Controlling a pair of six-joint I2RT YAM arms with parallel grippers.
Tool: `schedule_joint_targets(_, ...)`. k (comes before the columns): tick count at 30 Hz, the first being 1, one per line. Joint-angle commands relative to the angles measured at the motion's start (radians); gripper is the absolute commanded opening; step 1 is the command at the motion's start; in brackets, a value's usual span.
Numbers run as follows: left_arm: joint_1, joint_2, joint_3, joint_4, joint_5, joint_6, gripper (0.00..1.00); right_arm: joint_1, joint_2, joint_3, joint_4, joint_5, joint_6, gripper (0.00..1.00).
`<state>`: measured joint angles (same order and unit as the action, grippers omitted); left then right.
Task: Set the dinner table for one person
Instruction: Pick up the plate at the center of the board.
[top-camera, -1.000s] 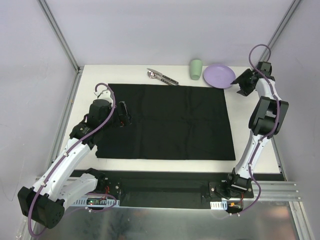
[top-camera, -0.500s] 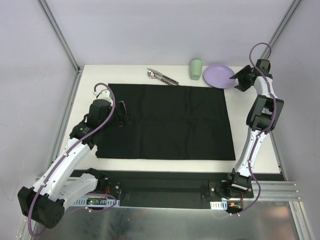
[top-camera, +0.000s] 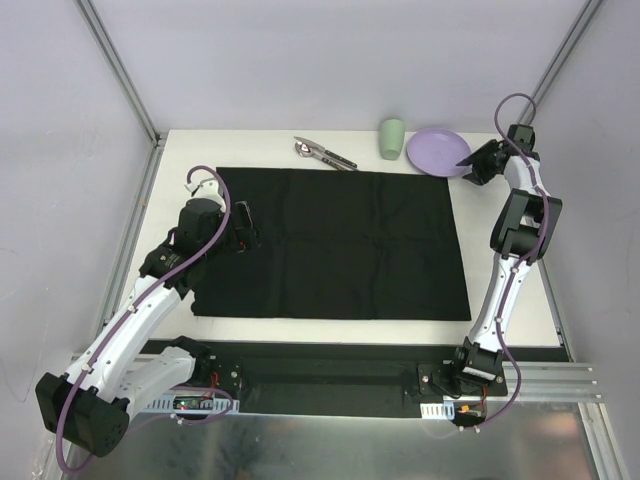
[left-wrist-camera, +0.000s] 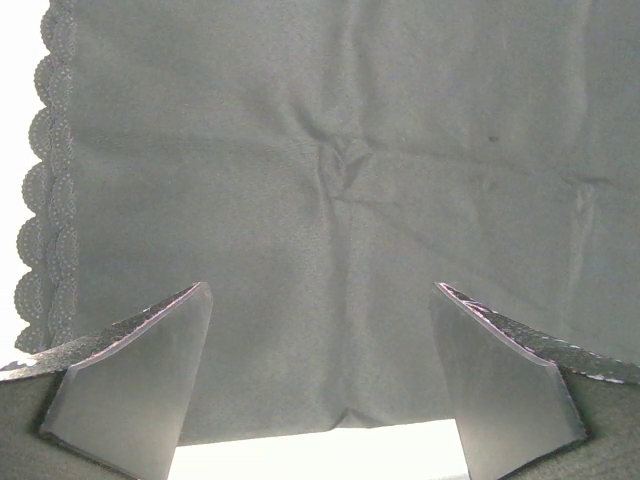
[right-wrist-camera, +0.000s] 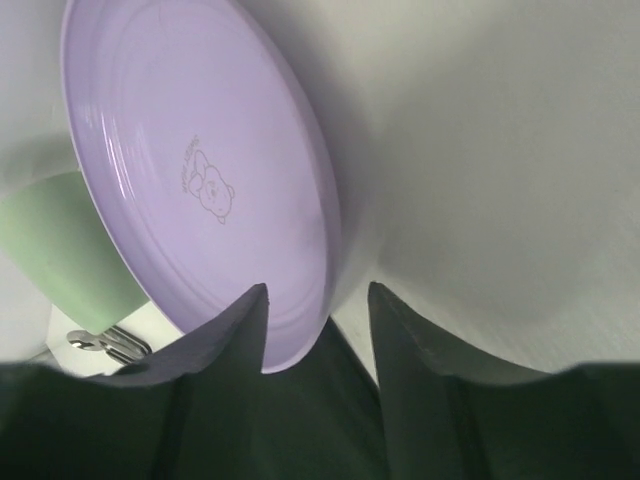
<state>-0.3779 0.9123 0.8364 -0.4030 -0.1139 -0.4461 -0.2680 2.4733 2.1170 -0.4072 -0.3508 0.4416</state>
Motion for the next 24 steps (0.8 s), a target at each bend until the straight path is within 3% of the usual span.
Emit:
schedule_joint_targets(1,0.01,-0.007,0.021,0.007,-0.024,0.003,0.9,-0.002,0.016,0.061,0.016,-0.033,0.02,0.43)
schedule_joint_targets(9,0.011,-0.012,0.018,0.006,-0.023,-0.002,0.9,-0.002,0.03,0.054,0.036,-0.054,0.022,0.01)
schedule_joint_targets(15,0.014,-0.007,0.015,0.007,-0.023,-0.005,0.9,-0.002,0.024,0.032,0.059,-0.062,0.008,0.01)
schedule_joint_targets(24,0.019,-0.004,0.003,0.007,-0.018,-0.014,0.9,-0.002,-0.083,-0.084,0.223,-0.126,0.0,0.01)
